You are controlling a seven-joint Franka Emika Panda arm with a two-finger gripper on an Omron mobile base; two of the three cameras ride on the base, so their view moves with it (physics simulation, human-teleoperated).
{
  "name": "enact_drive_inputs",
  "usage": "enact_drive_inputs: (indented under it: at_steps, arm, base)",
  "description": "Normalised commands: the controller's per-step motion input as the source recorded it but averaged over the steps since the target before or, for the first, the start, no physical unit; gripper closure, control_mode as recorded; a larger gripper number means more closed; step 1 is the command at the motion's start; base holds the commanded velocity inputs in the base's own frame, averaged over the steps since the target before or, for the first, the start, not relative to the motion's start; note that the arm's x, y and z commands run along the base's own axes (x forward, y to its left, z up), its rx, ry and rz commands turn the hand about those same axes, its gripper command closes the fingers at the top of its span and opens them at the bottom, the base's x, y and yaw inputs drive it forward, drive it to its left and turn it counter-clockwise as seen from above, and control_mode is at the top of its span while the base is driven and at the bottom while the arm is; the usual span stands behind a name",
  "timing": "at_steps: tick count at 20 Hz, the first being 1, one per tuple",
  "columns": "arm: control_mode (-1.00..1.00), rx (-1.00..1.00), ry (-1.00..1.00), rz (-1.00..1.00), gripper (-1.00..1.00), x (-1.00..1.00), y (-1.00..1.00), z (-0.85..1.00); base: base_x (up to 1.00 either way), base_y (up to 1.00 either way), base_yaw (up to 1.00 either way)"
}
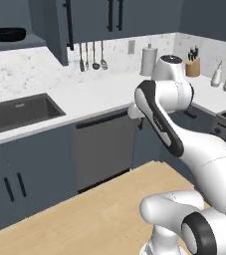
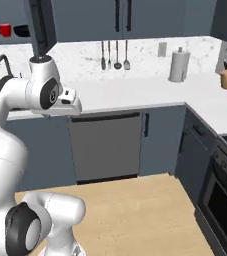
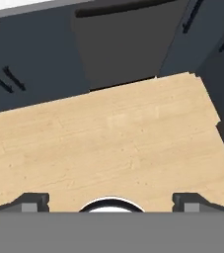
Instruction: Gather all objects into one cabinet and sort the glasses and bowls to opposite sides.
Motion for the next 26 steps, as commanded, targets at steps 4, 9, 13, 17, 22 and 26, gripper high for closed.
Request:
enact_drive_inputs:
  at_steps: [4,9,13,17,22,26]
  arm:
    - [1.00,0.00,0.00,0.00,-1.00,0.00,0.00,0.00]
    - [1.00,0.00,0.00,0.00,-1.00,0.00,0.00,0.00]
    - [1.00,0.00,0.00,0.00,-1.00,0.00,0.00,0.00]
    - [1.00,0.00,0.00,0.00,-1.00,0.00,0.00,0.00]
    - [1.00,0.00,0.00,0.00,-1.00,0.00,0.00,0.00]
    - [1.00,0.00,0.00,0.00,-1.00,0.00,0.00,0.00]
  base:
    - [0.00,-0.63,-0.52]
    - [0.00,-0.70,-0.49]
    - [0.00,-0.77,-0.47]
    - [0.00,-0.80,-0.42]
    - [0.00,-0.80,-0.39]
    - [-0.03,-0.79,-0.36]
